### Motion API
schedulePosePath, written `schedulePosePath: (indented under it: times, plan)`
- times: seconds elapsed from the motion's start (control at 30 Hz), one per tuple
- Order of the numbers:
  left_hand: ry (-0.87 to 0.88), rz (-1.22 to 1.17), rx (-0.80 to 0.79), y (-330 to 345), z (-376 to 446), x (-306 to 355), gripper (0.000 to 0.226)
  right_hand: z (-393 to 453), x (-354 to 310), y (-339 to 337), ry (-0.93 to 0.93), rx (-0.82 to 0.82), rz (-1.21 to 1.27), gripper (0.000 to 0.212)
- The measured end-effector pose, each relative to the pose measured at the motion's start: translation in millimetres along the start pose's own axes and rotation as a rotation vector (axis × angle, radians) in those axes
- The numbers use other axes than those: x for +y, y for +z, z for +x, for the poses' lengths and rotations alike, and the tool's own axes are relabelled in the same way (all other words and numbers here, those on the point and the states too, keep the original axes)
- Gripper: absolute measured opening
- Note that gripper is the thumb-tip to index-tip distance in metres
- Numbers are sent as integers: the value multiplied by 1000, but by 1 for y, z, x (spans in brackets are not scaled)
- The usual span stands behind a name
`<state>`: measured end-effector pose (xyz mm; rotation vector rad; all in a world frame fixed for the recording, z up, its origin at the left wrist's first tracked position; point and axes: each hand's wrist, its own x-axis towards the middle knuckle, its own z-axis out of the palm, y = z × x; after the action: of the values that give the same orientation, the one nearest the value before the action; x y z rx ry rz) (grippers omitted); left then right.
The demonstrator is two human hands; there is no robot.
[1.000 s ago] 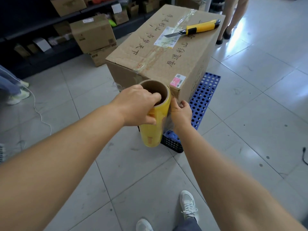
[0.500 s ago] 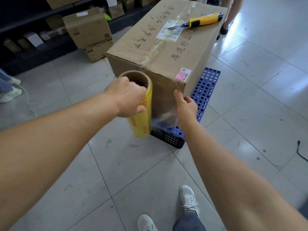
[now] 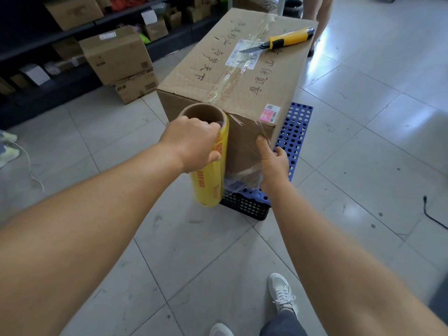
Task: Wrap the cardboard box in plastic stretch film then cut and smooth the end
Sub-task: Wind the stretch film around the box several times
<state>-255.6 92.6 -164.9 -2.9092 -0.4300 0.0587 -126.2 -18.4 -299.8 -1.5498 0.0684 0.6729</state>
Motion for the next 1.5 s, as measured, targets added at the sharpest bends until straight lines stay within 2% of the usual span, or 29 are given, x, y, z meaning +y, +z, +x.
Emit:
schedulePosePath:
  times: [0.13, 0.23, 0.33, 0.43, 0.63, 0.77, 0.9, 0.97, 1.03, 1.13, 1.23, 1.37, 1.43, 1.5]
  plan:
    - [2, -7, 22, 2, -4, -1, 36, -12, -3, 6, 93, -116, 96, 102]
    - [28, -10, 26, 4, -3, -3, 36, -14, -5, 0, 130, -151, 207, 71]
    - [47, -33, 35, 6, 0, -5, 34, 4, 7, -7, 142, -170, 221, 70]
    - [69, -69, 17, 10, 4, -12, 31, 12, 9, 0, 157, -124, 218, 72]
    - [91, -161, -117, 35, 3, -26, 33, 31, 15, 7, 173, -48, 227, 62]
    - [156, -174, -103, 30, 15, -28, 34, 36, 27, 12, 202, 1, 240, 65]
    - [187, -147, -98, 23, 25, -40, 30, 31, 26, 19, 214, 32, 251, 53]
    - [201, -156, -108, 21, 26, -43, 30, 28, 21, 17, 224, 15, 238, 62]
    - [232, -172, -105, 22, 29, -45, 31, 26, 22, 16, 225, 72, 245, 65]
    - [272, -188, -110, 25, 30, -50, 36, 10, 46, 27, 248, 184, 303, 64]
    - [335, -208, -103, 26, 30, -56, 35, -15, 92, 51, 324, 325, 387, 40]
    - [399, -250, -106, 24, 29, -59, 37, -49, 131, 97, 477, 338, 440, 18]
    - [430, -249, -86, 24, 27, -59, 37, -55, 149, 119, 518, 349, 495, 23]
    - [450, -250, -84, 23, 25, -57, 38, -54, 166, 131, 539, 408, 559, 41]
